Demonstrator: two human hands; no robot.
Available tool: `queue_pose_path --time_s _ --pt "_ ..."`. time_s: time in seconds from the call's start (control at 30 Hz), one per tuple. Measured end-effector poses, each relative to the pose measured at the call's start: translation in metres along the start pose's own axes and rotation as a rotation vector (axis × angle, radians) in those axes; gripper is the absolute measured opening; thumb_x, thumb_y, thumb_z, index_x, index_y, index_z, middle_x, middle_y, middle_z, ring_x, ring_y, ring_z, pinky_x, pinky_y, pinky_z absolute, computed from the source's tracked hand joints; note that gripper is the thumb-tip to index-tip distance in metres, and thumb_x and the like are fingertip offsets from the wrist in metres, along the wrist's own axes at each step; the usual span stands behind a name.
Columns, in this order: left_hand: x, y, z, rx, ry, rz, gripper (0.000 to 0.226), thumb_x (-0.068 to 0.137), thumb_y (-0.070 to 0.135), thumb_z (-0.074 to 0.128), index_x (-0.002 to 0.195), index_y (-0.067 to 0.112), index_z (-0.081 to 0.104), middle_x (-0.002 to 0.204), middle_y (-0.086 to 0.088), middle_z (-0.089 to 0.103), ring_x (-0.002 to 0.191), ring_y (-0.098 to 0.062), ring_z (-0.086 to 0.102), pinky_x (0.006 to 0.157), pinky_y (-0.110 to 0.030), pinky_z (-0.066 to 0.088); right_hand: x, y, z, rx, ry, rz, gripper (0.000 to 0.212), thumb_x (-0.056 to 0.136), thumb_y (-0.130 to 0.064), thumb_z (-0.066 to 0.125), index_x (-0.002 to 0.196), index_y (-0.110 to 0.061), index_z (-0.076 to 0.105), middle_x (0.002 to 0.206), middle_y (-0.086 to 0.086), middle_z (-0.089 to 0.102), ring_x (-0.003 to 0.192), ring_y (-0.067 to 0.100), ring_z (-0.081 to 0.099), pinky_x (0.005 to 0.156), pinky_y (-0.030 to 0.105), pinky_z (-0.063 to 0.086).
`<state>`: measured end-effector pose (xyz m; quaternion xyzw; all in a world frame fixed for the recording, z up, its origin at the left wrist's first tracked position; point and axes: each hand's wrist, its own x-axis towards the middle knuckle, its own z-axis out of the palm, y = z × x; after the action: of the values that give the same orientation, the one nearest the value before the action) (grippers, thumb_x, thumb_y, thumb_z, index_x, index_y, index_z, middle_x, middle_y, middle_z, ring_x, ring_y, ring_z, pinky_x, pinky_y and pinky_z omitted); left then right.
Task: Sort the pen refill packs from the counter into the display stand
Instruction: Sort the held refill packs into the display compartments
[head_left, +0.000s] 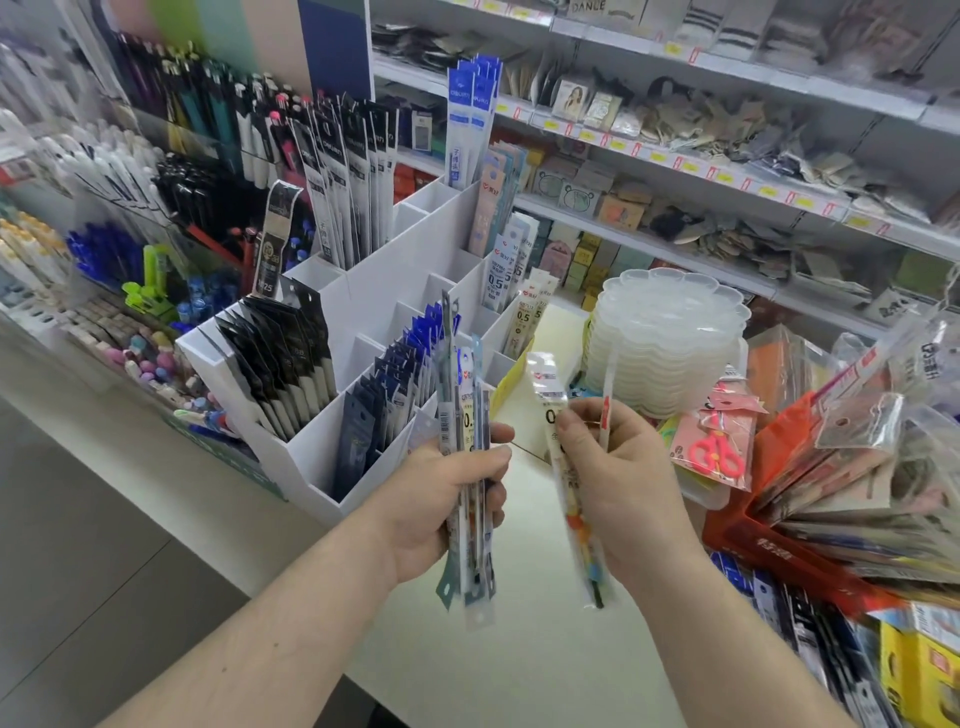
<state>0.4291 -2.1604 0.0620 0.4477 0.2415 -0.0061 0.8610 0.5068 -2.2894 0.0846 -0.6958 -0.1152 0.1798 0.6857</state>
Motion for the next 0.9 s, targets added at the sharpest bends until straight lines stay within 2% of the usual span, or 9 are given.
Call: queue_pose_path --time_s 0.1,0.2,0.33,0.4,0.43,0.53,0.67,0.77,0.9 --pt "0.001 -0.002 -0.003 -0.027 -0.103 -0.065 0.029 0.071 0.003 0.065 0.1 0.01 0.064 0.067 -0.003 0.051 0.052 -0.017 0.05 0.055 -0.029 0.045 -0.002 -0.007 0.008 -0.035 -0.049 -0.06 0.013 0.09 -0.024 0.066 0.086 -0.012 0.064 0.062 -0.011 0.064 0.057 0.006 0.059 0.057 0.022 0.048" --pt "0.001 -0.004 -0.003 -0.041 -0.173 -0.122 0.021 0.065 0.002 0.057 0.084 0.008 0.064 0.067 -0.004 0.052 0.055 -0.017 0.05 0.058 -0.031 0.049 -0.002 -0.01 0.012 0.017 -0.09 -0.008 0.034 0.068 -0.039 0.073 0.09 -0.013 0.066 0.078 0.019 0.072 0.073 0.035 0.071 0.066 0.047 0.058" --pt "0.003 -0.004 -0.002 -0.031 -0.196 -0.146 0.023 0.062 -0.001 0.051 0.082 0.009 0.057 0.069 -0.003 0.052 0.055 -0.016 0.047 0.057 -0.031 0.046 0.004 -0.011 0.014 0.004 -0.091 0.0 0.039 0.065 -0.028 0.092 0.096 -0.019 0.069 0.099 0.041 0.058 0.073 0.03 0.06 0.07 0.056 0.055" --pt "0.002 -0.003 -0.002 -0.024 -0.213 -0.158 0.025 0.061 -0.002 0.05 0.081 0.009 0.06 0.071 -0.005 0.052 0.055 -0.017 0.047 0.056 -0.03 0.042 0.009 -0.009 0.012 0.014 -0.098 -0.012 0.025 0.077 -0.009 0.084 0.096 -0.017 0.07 0.091 0.031 0.068 0.074 0.025 0.063 0.069 0.052 0.058" --pt "0.002 -0.003 -0.003 -0.017 -0.215 -0.166 0.026 0.061 -0.002 0.05 0.081 0.009 0.063 0.072 -0.006 0.053 0.055 -0.017 0.047 0.055 -0.029 0.041 0.012 -0.009 0.012 0.034 -0.113 -0.013 0.019 0.082 -0.002 0.077 0.093 -0.016 0.071 0.082 0.018 0.072 0.072 0.02 0.066 0.063 0.041 0.058" --pt "0.002 -0.004 -0.003 0.022 -0.227 -0.208 0.03 0.06 0.0 0.051 0.089 0.004 0.059 0.068 -0.008 0.053 0.054 -0.018 0.049 0.052 -0.028 0.041 0.016 -0.011 0.014 0.059 -0.144 0.0 0.017 0.088 0.0 0.069 0.088 -0.017 0.071 0.071 -0.007 0.069 0.068 0.006 0.064 0.063 0.022 0.053" --pt "0.004 -0.003 -0.005 0.042 -0.227 -0.223 0.03 0.06 0.001 0.051 0.089 0.003 0.057 0.066 -0.008 0.053 0.053 -0.017 0.049 0.051 -0.027 0.041 0.02 -0.009 0.016 0.024 -0.145 -0.005 0.01 0.088 -0.002 0.07 0.087 -0.012 0.069 0.066 -0.009 0.063 0.063 0.003 0.058 0.059 0.016 0.05" --pt "0.005 -0.003 -0.007 0.025 -0.248 -0.229 0.032 0.061 -0.001 0.051 0.092 0.004 0.058 0.07 -0.007 0.052 0.055 -0.017 0.048 0.05 -0.026 0.04 0.022 -0.009 0.015 0.07 -0.166 0.04 0.016 0.089 -0.001 0.069 0.098 -0.015 0.069 0.067 -0.014 0.067 0.064 0.0 0.063 0.058 0.013 0.049" --pt "0.006 -0.002 -0.01 0.018 -0.272 -0.241 0.029 0.062 -0.002 0.052 0.085 0.008 0.066 0.072 -0.007 0.052 0.057 -0.018 0.047 0.051 -0.026 0.039 0.025 -0.009 0.014 0.037 -0.172 0.055 0.021 0.089 0.001 0.068 0.099 -0.017 0.068 0.069 -0.012 0.068 0.067 0.002 0.064 0.063 0.019 0.052"
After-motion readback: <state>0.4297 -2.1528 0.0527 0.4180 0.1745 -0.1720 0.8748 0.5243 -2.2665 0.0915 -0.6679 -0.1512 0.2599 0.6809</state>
